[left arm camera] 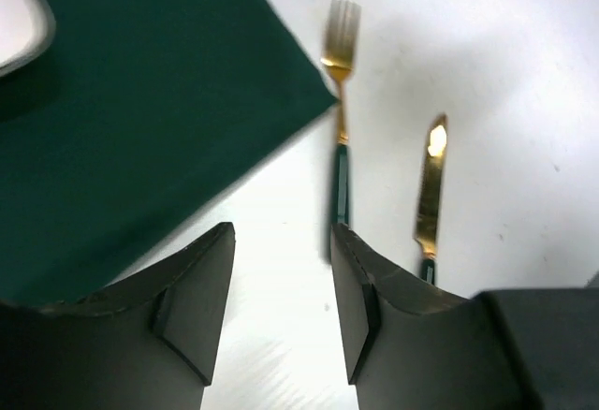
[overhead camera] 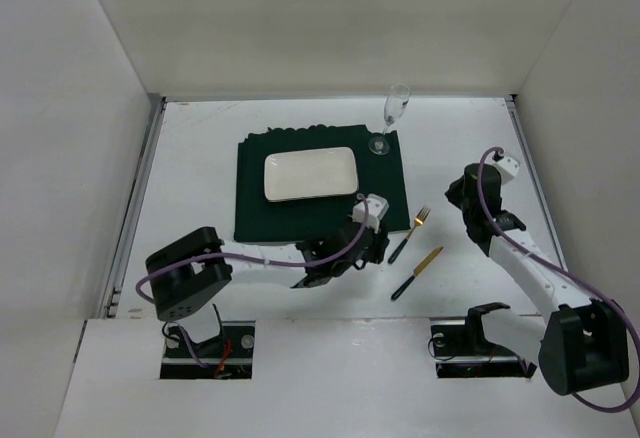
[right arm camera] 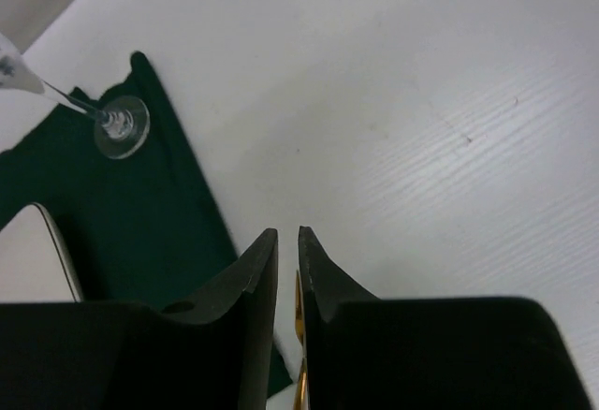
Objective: Set the dinner table for one person
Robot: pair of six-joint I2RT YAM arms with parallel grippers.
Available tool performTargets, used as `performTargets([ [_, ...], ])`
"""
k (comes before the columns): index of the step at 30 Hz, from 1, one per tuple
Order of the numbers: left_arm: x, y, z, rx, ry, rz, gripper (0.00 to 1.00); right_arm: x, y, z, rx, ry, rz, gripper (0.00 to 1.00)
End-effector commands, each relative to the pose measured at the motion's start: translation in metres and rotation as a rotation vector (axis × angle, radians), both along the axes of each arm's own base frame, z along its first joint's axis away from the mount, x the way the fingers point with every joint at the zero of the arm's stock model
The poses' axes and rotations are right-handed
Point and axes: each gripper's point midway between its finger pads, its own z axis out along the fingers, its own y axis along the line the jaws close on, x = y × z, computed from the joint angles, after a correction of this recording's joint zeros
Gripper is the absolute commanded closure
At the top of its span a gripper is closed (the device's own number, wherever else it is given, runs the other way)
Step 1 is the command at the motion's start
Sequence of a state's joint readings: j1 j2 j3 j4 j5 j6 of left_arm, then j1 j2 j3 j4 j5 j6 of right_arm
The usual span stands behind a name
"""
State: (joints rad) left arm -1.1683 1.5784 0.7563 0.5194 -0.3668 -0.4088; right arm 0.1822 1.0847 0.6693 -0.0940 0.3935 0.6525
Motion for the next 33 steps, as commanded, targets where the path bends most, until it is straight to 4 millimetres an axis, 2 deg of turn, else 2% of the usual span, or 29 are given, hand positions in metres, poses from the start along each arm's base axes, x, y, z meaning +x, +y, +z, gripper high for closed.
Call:
performTargets([
  [1, -0.018, -0.030, -0.001, 0.073, -0.006, -0.125, 0.56, 0.010, 0.009, 0.013, 0.103, -0.132, 0.010, 0.75],
  [4, -0.035, -0.053, -0.013, 0.136, 0.005, -0.194, 0.54, 0.006, 0.011, -0.004, 0.117, -0.117, 0.021, 0.61],
  [6, -0.040, -0.062, -0.023, 0.185, 0.002, -0.215, 0.54, 0.003, 0.008, -0.010, 0.124, -0.116, 0.009, 0.55],
  [9, -0.036, -0.067, -0.035, 0.238, -0.009, -0.198, 0.54, -0.002, 0.006, -0.014, 0.143, -0.127, 0.001, 0.54],
  [13, -0.022, -0.064, -0.045, 0.292, -0.026, -0.134, 0.55, -0.005, 0.007, -0.016, 0.161, -0.140, 0.013, 0.54],
  [18, -0.012, -0.067, -0.060, 0.314, -0.010, -0.115, 0.56, -0.009, 0.004, -0.027, 0.189, -0.138, 0.004, 0.54],
  [21, -0.012, -0.070, -0.070, 0.325, 0.003, -0.128, 0.61, -0.008, 0.008, -0.029, 0.211, -0.142, 0.019, 0.54],
  [24, -0.018, -0.075, -0.080, 0.334, 0.024, -0.160, 0.76, -0.008, 0.008, -0.026, 0.213, -0.149, 0.022, 0.55],
  [27, -0.032, -0.077, -0.073, 0.335, 0.028, -0.201, 0.88, -0.008, 0.007, -0.022, 0.209, -0.165, 0.016, 0.55],
  [31, -0.058, -0.070, -0.045, 0.331, -0.007, -0.256, 0.92, -0.013, -0.002, -0.015, 0.210, -0.196, -0.018, 0.56],
  [33, -0.059, -0.057, -0.027, 0.314, -0.027, -0.239, 0.92, -0.017, -0.009, -0.009, 0.210, -0.221, -0.043, 0.56],
])
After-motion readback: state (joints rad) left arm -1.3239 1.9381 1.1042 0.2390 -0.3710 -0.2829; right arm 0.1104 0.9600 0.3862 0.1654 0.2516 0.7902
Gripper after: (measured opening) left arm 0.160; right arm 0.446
